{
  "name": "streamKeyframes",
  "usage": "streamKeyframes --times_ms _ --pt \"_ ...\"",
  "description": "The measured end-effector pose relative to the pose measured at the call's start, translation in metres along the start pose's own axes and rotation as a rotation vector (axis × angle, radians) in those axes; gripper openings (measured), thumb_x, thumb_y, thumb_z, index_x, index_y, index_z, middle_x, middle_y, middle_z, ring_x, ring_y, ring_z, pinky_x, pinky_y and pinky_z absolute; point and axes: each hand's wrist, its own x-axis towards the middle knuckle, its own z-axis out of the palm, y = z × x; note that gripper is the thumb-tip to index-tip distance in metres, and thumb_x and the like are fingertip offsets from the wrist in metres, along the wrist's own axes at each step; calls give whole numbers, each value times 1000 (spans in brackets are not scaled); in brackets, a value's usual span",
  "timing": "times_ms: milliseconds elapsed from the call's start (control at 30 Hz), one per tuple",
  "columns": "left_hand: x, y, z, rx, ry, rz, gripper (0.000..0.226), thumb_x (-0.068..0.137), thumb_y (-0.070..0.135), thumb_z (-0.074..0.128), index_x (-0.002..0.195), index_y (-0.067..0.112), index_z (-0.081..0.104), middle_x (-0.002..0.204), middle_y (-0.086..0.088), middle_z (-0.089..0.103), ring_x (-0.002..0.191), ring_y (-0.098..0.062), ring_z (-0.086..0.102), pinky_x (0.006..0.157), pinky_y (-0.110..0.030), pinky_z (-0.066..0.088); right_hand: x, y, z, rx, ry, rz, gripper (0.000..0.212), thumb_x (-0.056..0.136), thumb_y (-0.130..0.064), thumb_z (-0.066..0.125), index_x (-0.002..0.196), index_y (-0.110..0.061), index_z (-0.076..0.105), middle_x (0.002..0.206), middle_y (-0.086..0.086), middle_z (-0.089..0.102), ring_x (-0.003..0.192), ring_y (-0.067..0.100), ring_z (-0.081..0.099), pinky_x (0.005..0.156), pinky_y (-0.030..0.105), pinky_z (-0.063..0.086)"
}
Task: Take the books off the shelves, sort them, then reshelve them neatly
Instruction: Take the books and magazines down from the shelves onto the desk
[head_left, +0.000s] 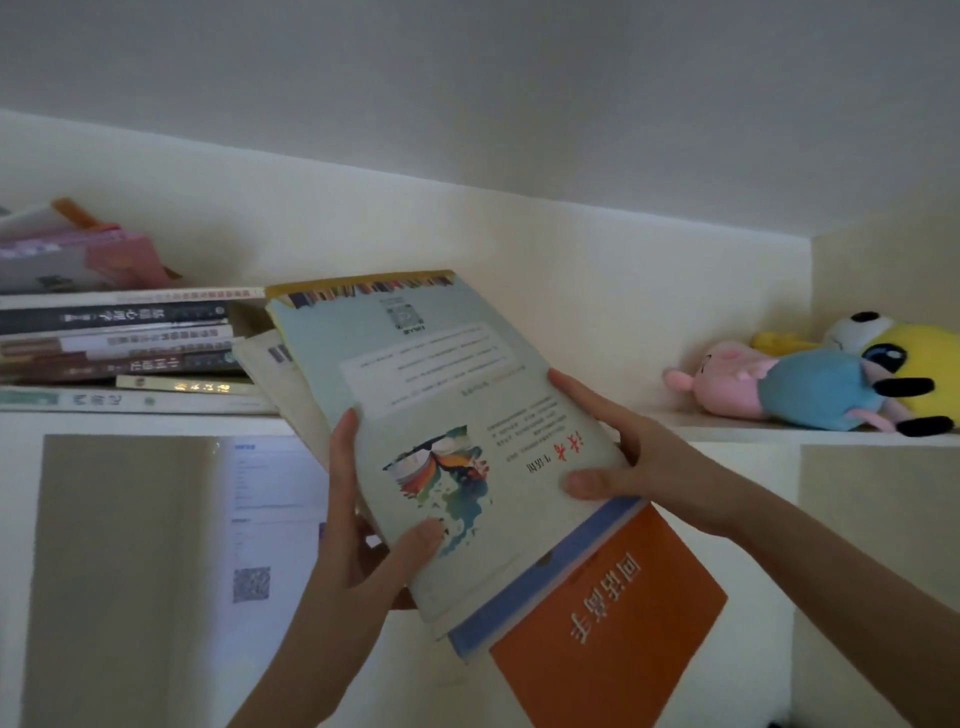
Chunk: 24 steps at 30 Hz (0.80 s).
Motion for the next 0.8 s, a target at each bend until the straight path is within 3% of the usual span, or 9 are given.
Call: streamKeyframes --times_ms 133,233,367,467,600,733,800 --pt "-6 -14 3 25 -42 7 90 71 16 64 126 71 20 109 32 61 95 -3 66 66 -32 59 -25 17 11 92 75 23 92 77 -9 74 142 -53 27 136 -14 54 116 16 61 84 34 57" --pt "-13 -29 7 24 -66 28 91 73 13 77 125 70 28 111 29 62 100 -4 65 74 -29 58 -43 29 17 140 99 50 93 77 -7 73 141 -54 25 133 -13 56 116 18 61 83 35 57" --pt "-28 -52 12 26 -119 -5 89 62 23 77 121 73 31 111 21 64 100 -16 66 77 -34 58 -68 52 27 211 103 99 96 79 -3 71 143 -54 22 134 -12 55 119 24 60 86 43 56" --pt "-43 -66 21 22 -157 -58 89 59 27 76 116 77 31 120 23 61 103 -16 66 73 -32 58 -92 69 32 273 119 144 97 79 -1 72 141 -59 25 136 -8 54 119 29 59 87 49 55" --pt "-62 -86 36 40 -229 -135 94 53 39 77 121 76 25 121 19 62 102 -22 66 83 -53 55 -129 90 38 352 179 216 99 78 6 70 143 -53 25 135 -5 56 119 30 59 89 50 54" --pt "-74 -106 55 61 -293 -198 102 41 64 84 122 75 23 117 18 64 101 -24 67 83 -56 53 -164 109 42 423 289 304 97 76 13 68 139 -50 31 128 -7 62 116 27 61 86 42 56" --pt "-80 -119 65 54 -329 -236 103 42 67 83 124 74 22 118 16 63 100 -26 67 83 -57 53 -184 119 44 469 335 355 96 75 14 67 136 -52 34 127 -5 63 114 28 62 84 41 56"
